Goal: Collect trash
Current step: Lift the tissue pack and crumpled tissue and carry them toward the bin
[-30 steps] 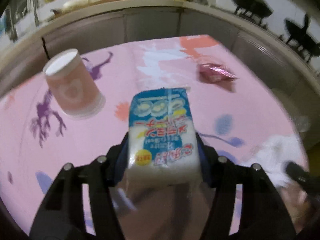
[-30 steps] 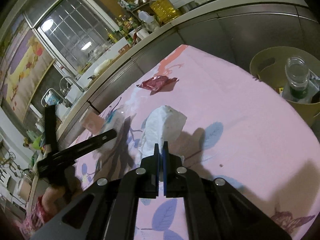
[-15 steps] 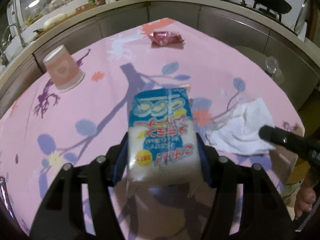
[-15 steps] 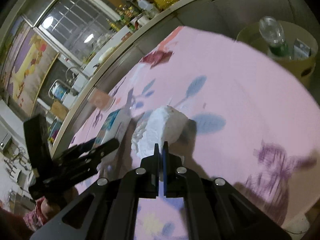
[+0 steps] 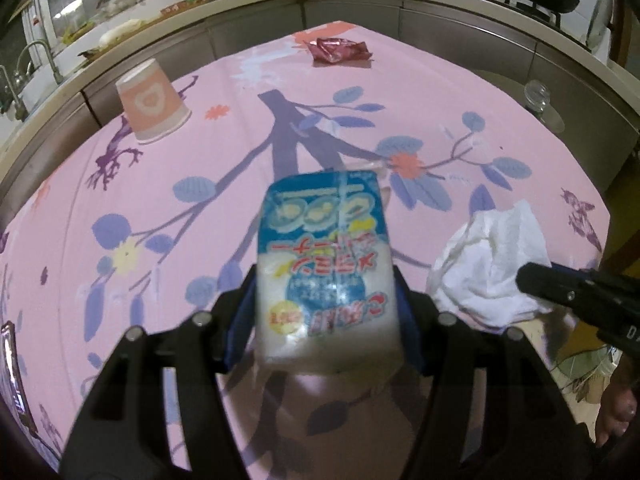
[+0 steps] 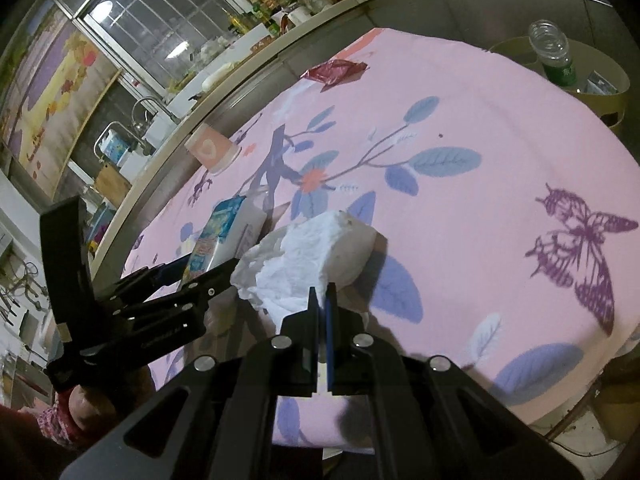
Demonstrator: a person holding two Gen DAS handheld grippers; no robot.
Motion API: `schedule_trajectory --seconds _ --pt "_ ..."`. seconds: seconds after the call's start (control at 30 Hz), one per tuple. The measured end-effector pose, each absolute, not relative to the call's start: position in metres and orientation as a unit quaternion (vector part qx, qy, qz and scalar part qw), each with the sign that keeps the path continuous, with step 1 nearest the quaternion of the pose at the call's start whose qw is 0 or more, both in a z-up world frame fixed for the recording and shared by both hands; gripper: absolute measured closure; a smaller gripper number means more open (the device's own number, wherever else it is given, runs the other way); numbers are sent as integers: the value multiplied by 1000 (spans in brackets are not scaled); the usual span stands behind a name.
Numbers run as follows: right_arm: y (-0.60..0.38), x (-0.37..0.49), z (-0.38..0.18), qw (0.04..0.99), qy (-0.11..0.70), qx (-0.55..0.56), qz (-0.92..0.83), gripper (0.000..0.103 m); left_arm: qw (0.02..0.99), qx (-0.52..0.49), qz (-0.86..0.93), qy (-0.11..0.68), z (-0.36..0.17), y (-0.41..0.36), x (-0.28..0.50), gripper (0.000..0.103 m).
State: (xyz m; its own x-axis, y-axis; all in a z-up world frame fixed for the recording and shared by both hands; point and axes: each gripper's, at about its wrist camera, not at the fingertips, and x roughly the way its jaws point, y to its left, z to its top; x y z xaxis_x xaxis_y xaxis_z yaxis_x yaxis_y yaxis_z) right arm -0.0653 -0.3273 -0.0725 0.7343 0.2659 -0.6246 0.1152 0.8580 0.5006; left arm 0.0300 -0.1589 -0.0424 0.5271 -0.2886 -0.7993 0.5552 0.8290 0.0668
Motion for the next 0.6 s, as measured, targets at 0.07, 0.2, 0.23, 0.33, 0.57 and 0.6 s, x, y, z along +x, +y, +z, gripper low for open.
schedule_trajectory --seconds 0.07,0.2,0.23,0.33,0.57,0.6 --pt "-326 -67 -74 892 364 266 40 103 860 158 -247 419 -43 -156 27 43" --pt "-324 -72 -74 890 366 272 35 103 860 153 -248 419 -43 -153 24 43" --pt "-324 -73 -74 889 366 272 35 103 860 152 -248 419 -43 -152 23 43" --pt "-323 -74 -74 890 366 271 35 103 861 151 -248 418 -43 -152 22 43" --pt "-322 -77 -75 888 367 275 34 103 859 149 -250 422 -45 -152 23 43" --pt "-322 -77 -75 888 367 275 34 103 858 148 -250 425 -46 -152 23 43"
